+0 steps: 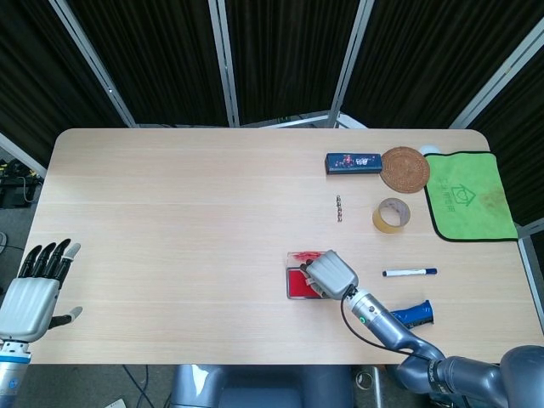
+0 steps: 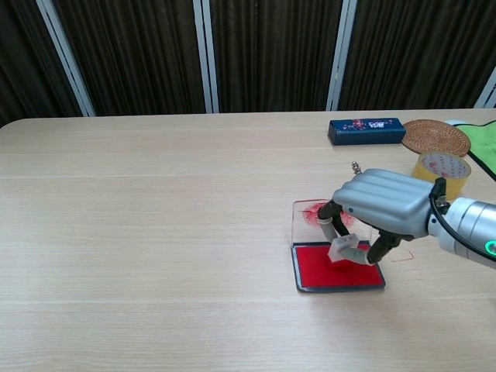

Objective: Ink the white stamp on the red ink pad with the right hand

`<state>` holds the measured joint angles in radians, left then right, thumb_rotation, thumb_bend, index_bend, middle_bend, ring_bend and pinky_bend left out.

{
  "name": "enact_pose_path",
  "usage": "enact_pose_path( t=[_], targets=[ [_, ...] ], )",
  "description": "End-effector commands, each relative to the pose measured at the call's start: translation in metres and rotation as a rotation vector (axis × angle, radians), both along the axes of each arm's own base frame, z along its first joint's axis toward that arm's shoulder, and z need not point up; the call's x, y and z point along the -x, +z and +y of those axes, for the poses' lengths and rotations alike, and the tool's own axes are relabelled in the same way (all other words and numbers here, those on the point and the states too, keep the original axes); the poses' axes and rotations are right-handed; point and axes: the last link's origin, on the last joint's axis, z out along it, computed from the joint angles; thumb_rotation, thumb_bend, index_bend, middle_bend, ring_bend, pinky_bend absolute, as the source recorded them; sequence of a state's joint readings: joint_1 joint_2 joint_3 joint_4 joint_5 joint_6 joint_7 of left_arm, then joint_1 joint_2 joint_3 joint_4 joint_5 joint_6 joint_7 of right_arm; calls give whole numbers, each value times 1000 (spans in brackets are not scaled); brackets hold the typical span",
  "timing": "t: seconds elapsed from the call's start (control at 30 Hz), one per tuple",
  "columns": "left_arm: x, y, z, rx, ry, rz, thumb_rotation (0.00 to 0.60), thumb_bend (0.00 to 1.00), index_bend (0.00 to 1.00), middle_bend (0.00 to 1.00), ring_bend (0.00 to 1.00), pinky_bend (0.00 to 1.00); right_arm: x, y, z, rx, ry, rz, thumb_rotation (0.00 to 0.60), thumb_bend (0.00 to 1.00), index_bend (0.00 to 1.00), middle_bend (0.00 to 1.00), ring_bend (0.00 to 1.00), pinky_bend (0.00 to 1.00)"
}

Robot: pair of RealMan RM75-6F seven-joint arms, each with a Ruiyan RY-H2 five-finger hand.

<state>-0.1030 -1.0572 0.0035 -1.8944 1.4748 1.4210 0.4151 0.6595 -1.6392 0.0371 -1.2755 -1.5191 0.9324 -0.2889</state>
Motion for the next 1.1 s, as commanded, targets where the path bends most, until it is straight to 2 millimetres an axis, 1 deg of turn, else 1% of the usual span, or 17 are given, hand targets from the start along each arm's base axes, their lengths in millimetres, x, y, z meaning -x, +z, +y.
enact_pose_path(
  t=[0.03, 0.27, 0.4, 0.47, 0.6, 0.7, 0.77, 0.87, 0.97, 1.1],
  targets=[
    [0, 0, 0, 2, 0, 0, 600, 0, 0, 0, 0, 0, 2, -1, 0, -4, -4, 10, 600, 397, 556, 573, 834, 1000],
    [0, 0, 0, 3, -1, -3, 600, 0, 0, 0, 0, 0, 2, -1, 1, -3, -7, 5, 600, 400, 556, 574, 834, 1000],
    [-1, 1, -1, 2, -1, -5, 600, 0, 0, 0, 0, 0, -2, 5, 0, 9, -6, -22, 600, 402, 557, 574, 834, 1000],
    [0, 1, -1, 2, -2, -6, 600, 0, 0, 0, 0, 0, -5, 11, -1, 18, -7, -46, 600, 402, 557, 575, 834, 1000],
    [-1, 1, -1, 4, -3, -8, 600, 0, 0, 0, 0, 0, -12, 30, -2, 35, -3, -100, 600, 402, 559, 576, 834, 1000],
    [-1, 1, -1, 5, -4, -9, 600, 0, 0, 0, 0, 0, -13, 51, -3, 57, 1, -128, 600, 403, 558, 576, 834, 1000],
    [-1, 2, -2, 5, -5, -11, 600, 0, 0, 0, 0, 0, -7, 65, -3, 70, -6, -129, 600, 402, 558, 576, 834, 1000],
    [-1, 1, -2, 7, -6, -13, 600, 0, 0, 0, 0, 0, 6, 76, -1, 76, -28, -111, 600, 402, 558, 576, 835, 1000],
    [-2, 1, -3, 9, -9, -12, 600, 0, 0, 0, 0, 0, 24, 81, 2, 70, -63, -85, 600, 403, 559, 576, 835, 1000],
    [-4, 0, -4, 16, -15, -13, 600, 0, 0, 0, 0, 0, 49, 81, 5, 63, -131, -65, 600, 403, 559, 577, 835, 1000]
  ],
)
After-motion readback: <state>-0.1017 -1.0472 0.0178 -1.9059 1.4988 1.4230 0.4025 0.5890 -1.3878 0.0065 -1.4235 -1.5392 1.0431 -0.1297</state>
